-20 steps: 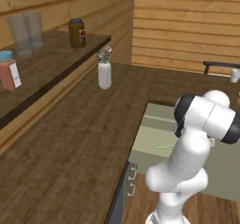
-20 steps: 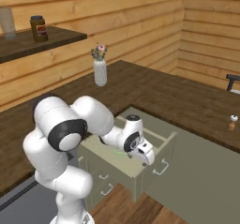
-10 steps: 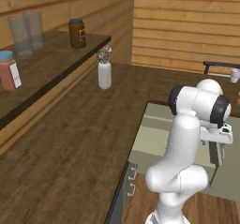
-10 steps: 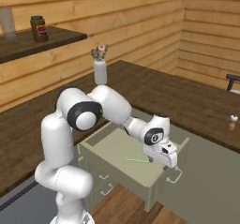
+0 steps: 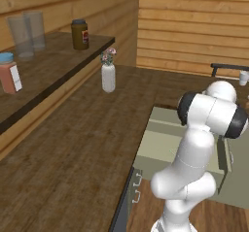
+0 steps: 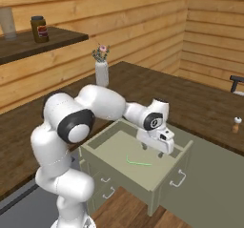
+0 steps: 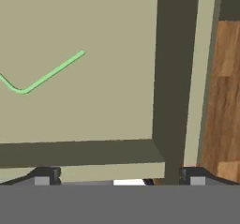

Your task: Take a straw from the drawer in front and place it inside the glass cup on the dining counter.

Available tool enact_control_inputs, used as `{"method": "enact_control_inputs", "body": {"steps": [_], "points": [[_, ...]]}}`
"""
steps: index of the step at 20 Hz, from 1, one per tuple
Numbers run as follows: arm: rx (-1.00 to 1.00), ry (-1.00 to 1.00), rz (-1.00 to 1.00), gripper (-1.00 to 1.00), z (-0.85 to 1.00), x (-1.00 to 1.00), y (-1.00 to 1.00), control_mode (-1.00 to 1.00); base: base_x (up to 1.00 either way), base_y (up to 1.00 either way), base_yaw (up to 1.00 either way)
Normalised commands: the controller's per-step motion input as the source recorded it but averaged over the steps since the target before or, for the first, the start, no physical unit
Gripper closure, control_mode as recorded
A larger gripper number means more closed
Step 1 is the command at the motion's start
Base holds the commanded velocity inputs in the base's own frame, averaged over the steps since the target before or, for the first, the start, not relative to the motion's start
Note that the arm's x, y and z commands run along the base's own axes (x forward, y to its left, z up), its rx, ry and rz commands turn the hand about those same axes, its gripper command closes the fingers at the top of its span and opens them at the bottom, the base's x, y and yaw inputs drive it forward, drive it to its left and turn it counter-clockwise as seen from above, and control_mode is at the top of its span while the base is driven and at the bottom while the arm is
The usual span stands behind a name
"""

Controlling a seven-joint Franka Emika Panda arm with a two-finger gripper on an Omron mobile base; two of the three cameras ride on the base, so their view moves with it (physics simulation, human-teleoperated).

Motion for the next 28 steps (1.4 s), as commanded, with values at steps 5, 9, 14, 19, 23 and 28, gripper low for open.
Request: {"method": "enact_control_inputs", "body": {"steps": [5, 9, 14, 19, 23, 28], "points": [[0.0, 0.0, 0.25, -1.0, -0.04, 0.32, 0.88, -1.0, 0.0, 0.0, 0.0], [0.0, 0.0, 0.28, -1.0, -0.37, 0.39, 0.54, -1.0, 0.0, 0.0, 0.0], [0.0, 0.01, 0.26, -1.0, -0.35, 0.44, 0.1, -1.0, 0.0, 0.0, 0.0], [0.0, 0.09, 0.18, -1.0, -0.46, 0.5, 0.0, -1.0, 0.0, 0.0, 0.0], [0.01, 0.16, 0.12, -1.0, -0.53, 0.36, 0.0, -1.0, 0.0, 0.0, 0.0], [0.07, 0.13, 0.11, -1.0, -0.49, 0.46, 0.0, -1.0, 0.0, 0.0, 0.0]]}}
